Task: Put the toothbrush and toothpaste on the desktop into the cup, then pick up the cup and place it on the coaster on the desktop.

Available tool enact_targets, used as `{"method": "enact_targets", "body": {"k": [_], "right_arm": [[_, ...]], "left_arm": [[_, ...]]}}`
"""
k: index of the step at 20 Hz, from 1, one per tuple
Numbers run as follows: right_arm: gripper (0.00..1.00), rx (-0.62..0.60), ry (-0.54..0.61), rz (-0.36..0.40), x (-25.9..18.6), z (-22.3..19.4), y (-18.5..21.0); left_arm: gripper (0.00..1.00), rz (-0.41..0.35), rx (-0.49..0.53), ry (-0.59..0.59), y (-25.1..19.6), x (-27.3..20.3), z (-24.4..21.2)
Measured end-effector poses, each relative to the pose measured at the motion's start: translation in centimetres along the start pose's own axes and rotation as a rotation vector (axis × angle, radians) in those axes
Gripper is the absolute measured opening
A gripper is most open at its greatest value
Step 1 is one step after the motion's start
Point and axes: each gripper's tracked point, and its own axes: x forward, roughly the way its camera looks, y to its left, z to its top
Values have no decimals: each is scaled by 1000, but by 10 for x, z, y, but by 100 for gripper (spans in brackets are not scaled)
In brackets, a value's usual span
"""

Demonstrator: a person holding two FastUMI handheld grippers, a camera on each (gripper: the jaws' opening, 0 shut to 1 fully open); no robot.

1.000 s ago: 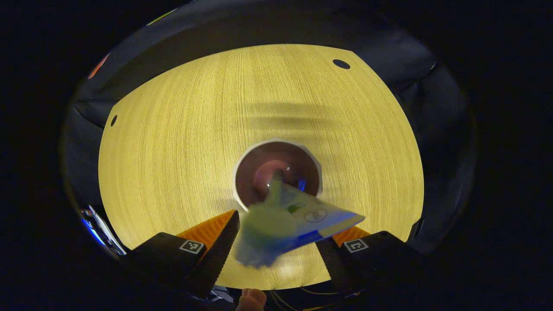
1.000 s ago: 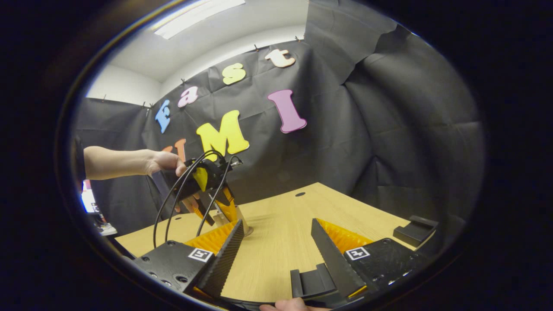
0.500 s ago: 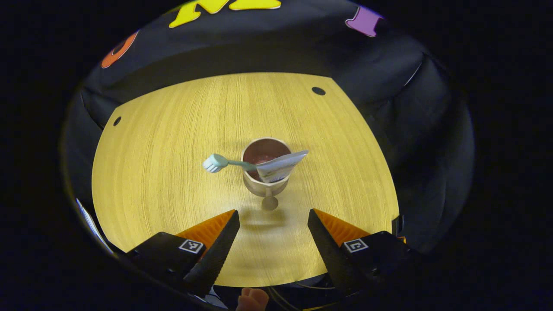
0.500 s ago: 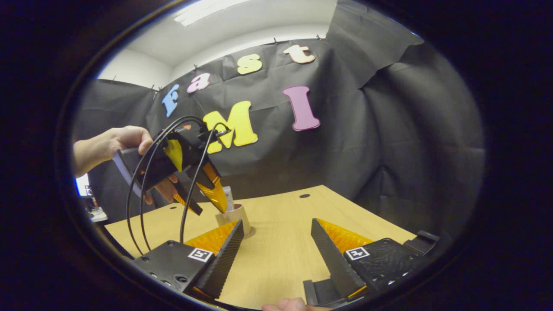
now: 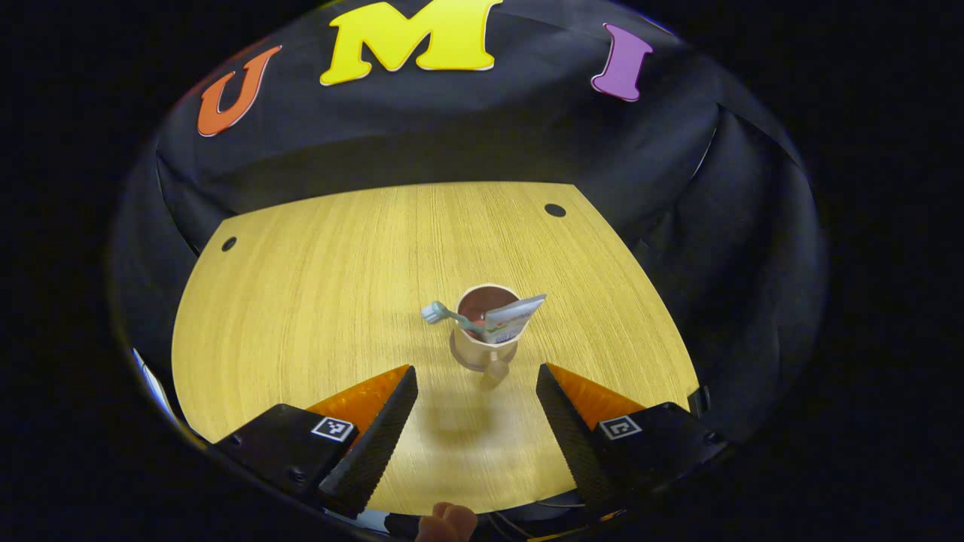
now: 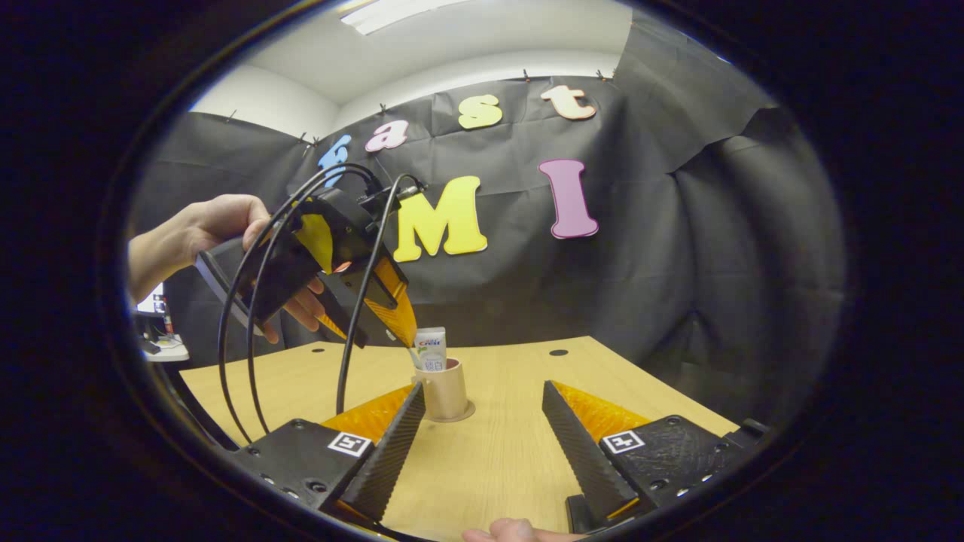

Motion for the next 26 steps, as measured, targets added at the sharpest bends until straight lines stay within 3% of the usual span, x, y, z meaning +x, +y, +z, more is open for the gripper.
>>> {"method": "enact_targets", "body": {"k": [5,6,7,10,11,16,20,26], "right_arm": [[95,3,-14,-12,13,12,1],[91,-14,-44,-40,20,27,-5],[95,-22,-73,-60,25,42,-8],[95,-13,-120,-98,40,68,-10],[92,-13,-129,-108,44,73,-9],[99,-20,-143,-100,62,84,13],[92,-21,-164,-93,59,89,25],[95,-63,-175,-66,58,95,41]], "left_arm": [[100,13,52,-366,-7,-49,36],[100,23,67,-508,-7,-73,39],[100,42,50,-637,-6,-86,36],[100,102,-5,-757,0,-95,28],[100,124,-23,-790,3,-97,27],[98,210,-78,-865,14,-100,23],[98,223,-109,-862,19,-102,21],[98,239,-79,-901,22,-109,24]]}}
